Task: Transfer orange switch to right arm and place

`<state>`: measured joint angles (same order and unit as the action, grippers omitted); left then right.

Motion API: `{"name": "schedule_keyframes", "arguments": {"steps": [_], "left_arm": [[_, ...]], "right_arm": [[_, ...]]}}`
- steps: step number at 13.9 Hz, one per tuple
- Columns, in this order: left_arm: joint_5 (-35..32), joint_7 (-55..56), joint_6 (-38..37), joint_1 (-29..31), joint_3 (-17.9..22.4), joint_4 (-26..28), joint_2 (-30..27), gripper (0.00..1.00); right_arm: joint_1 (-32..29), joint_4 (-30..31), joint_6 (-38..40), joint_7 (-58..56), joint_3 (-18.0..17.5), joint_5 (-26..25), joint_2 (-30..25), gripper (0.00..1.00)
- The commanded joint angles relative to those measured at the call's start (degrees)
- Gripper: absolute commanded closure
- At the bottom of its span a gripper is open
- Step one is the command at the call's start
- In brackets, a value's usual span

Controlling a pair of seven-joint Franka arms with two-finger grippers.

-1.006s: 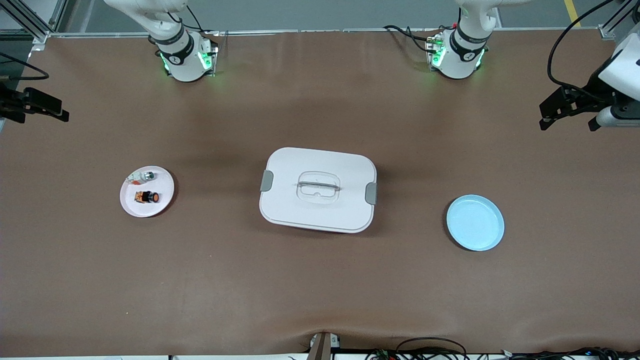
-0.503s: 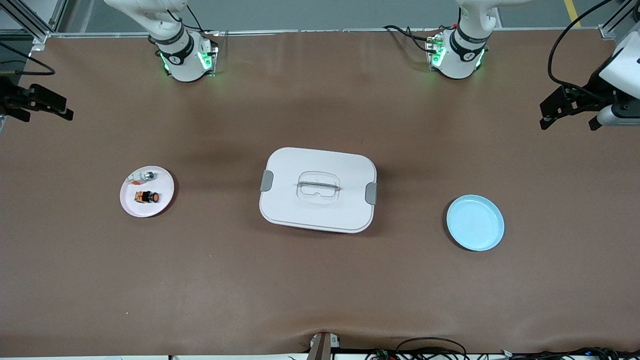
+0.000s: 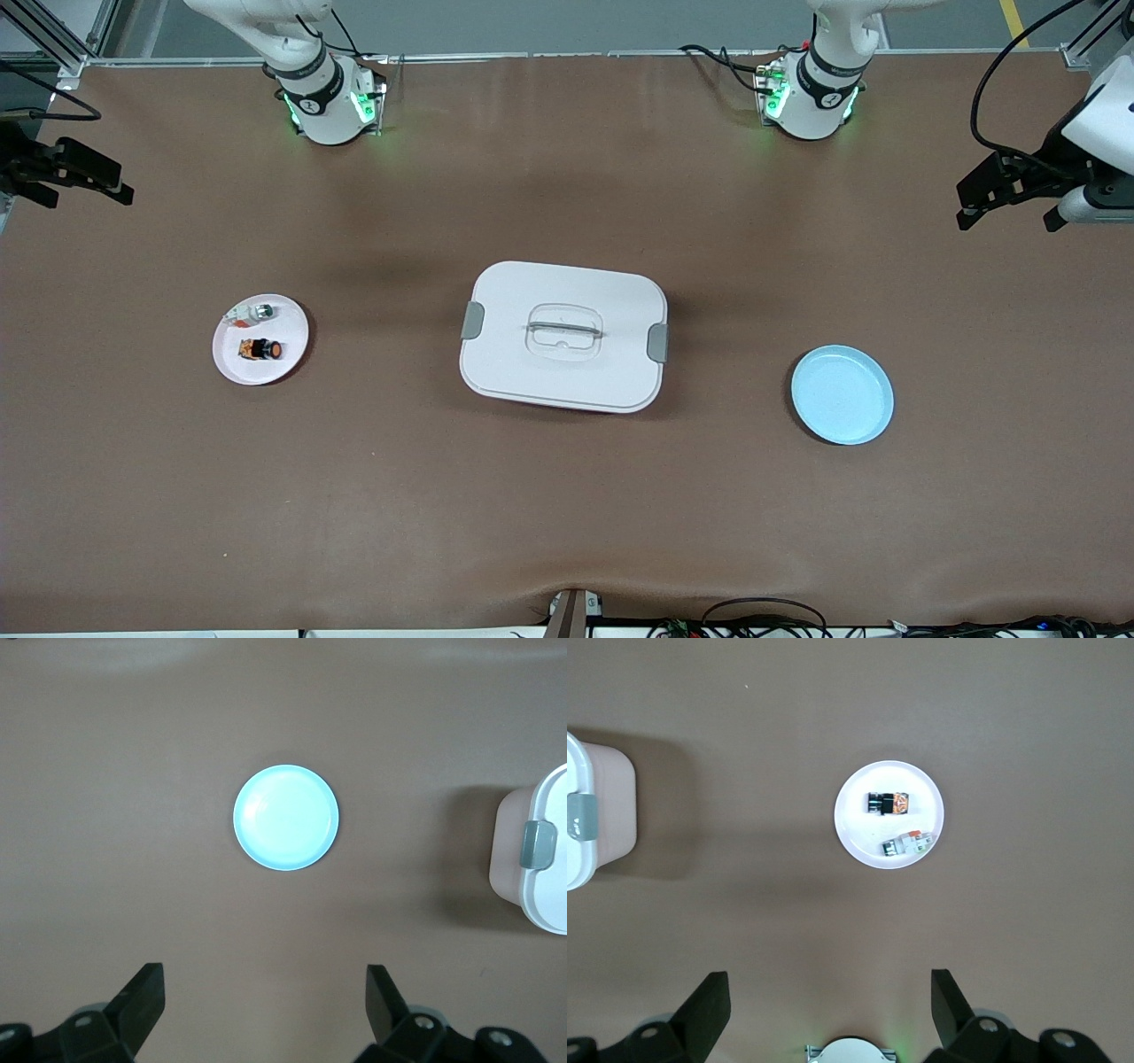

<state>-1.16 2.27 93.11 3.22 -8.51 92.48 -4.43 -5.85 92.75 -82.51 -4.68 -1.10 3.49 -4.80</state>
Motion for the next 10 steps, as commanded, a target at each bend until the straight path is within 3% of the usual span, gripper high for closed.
{"name": "schedule_keyframes", "arguments": {"steps": [1,10], "left_arm": [[1.3,-1.5,1.3,0.4,-0.2,1.9,-2.0,0.00],[1.3,-1.5,1.2,0.2,-0.3,0.7,-0.2,0.00]], "right_arm": [[-0.3,1.6,-0.5,0.9,-0.3,1.2,-1.6,0.00],[-0.4,1.6,-2.6,4.2,-0.3,0.5,-1.7,0.00]]}}
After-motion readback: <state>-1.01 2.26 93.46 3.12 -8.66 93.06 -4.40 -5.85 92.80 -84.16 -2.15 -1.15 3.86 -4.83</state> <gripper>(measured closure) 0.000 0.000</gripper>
